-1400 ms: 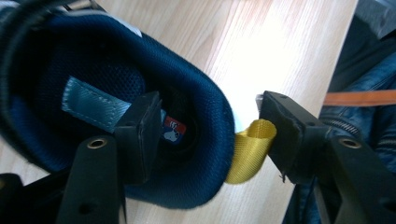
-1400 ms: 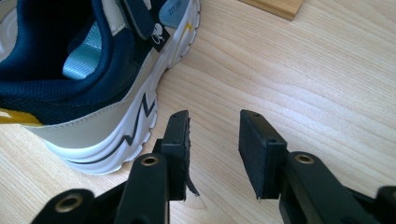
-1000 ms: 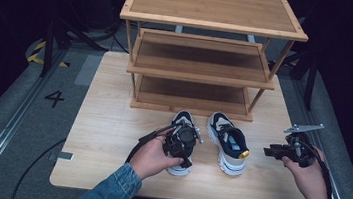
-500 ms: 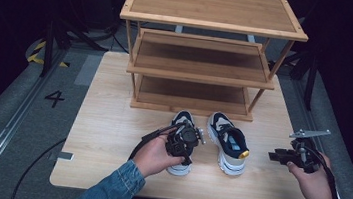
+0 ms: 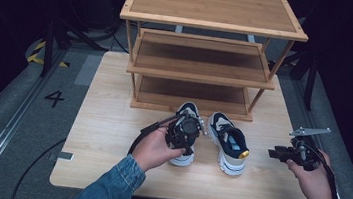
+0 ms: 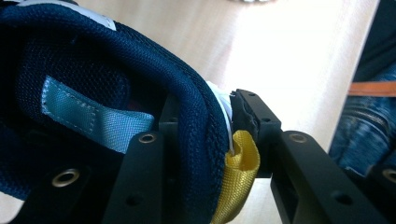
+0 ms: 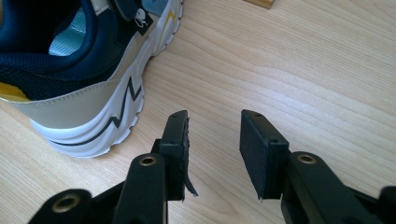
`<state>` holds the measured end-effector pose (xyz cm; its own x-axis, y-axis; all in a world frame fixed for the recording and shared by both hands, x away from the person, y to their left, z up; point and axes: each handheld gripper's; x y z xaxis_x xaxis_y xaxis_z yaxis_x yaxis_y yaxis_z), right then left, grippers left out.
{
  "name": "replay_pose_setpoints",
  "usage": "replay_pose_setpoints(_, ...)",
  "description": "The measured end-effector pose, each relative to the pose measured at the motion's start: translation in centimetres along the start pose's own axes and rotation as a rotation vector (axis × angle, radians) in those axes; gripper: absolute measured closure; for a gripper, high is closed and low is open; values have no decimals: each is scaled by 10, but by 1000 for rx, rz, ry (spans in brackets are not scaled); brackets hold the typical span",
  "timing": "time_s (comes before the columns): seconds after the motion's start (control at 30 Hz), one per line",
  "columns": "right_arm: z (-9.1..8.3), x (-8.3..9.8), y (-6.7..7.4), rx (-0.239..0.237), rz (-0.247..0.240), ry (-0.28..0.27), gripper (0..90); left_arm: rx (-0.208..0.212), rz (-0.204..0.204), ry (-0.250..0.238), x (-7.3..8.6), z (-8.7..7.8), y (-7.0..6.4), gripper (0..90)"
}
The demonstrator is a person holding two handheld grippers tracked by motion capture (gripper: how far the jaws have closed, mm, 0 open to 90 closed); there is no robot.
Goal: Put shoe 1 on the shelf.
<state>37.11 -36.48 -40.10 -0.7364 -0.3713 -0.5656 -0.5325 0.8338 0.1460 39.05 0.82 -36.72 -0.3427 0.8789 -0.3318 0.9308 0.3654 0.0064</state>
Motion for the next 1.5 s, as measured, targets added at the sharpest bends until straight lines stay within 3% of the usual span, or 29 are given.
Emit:
replay_pose_setpoints(0.1,2,-1,1,-1,-3,-1,632,-20,-8,-3,-2,-5,7,663)
replay_pose_setpoints(0.27,4,0,1,-4,-5,1,633,-41,-27,-22,-5,-10,30,662)
replay_pose_setpoints(0.5,4,-1,3,-4,-7,-4,635,-64,-55,-28,-10,-4,61,661)
replay_pose_setpoints(0.6,4,-1,3,-3,-10,-3,636,-64,-53,-12,-14,-3,73,661)
replay_pose_setpoints(0.63,3,0,3,-3,-9,-5,637,-75,-56,-35,-14,-1,76,659)
replay_pose_setpoints(0.73,2,2,2,-1,0,-5,639,-78,-48,-38,-16,4,85,654)
replay_pose_setpoints(0.87,0,5,1,5,4,-6,642,-111,-6,-27,-19,12,94,649)
replay_pose_setpoints(1.03,-2,8,0,10,8,-9,646,-137,5,-14,-23,19,102,649)
replay_pose_setpoints(1.13,-3,8,0,11,10,-11,647,-124,15,-39,-24,25,107,648)
replay_pose_setpoints(1.27,-3,9,0,9,10,-11,647,-115,-9,-24,-25,30,109,636)
replay_pose_setpoints(1.4,-3,8,1,6,9,-12,648,-104,-6,-11,-24,34,113,630)
replay_pose_setpoints(1.5,-3,8,1,8,0,-15,647,-104,-9,-27,-23,34,114,626)
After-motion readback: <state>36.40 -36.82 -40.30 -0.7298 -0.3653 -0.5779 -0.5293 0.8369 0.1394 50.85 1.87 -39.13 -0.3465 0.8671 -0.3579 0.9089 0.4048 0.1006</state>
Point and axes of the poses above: each handheld gripper's, and its own axes: z roughly forward along the jaws, x roughly out of its underside, y roughly to its left, and after that the axes turned 3 degrees about -x, right-handed
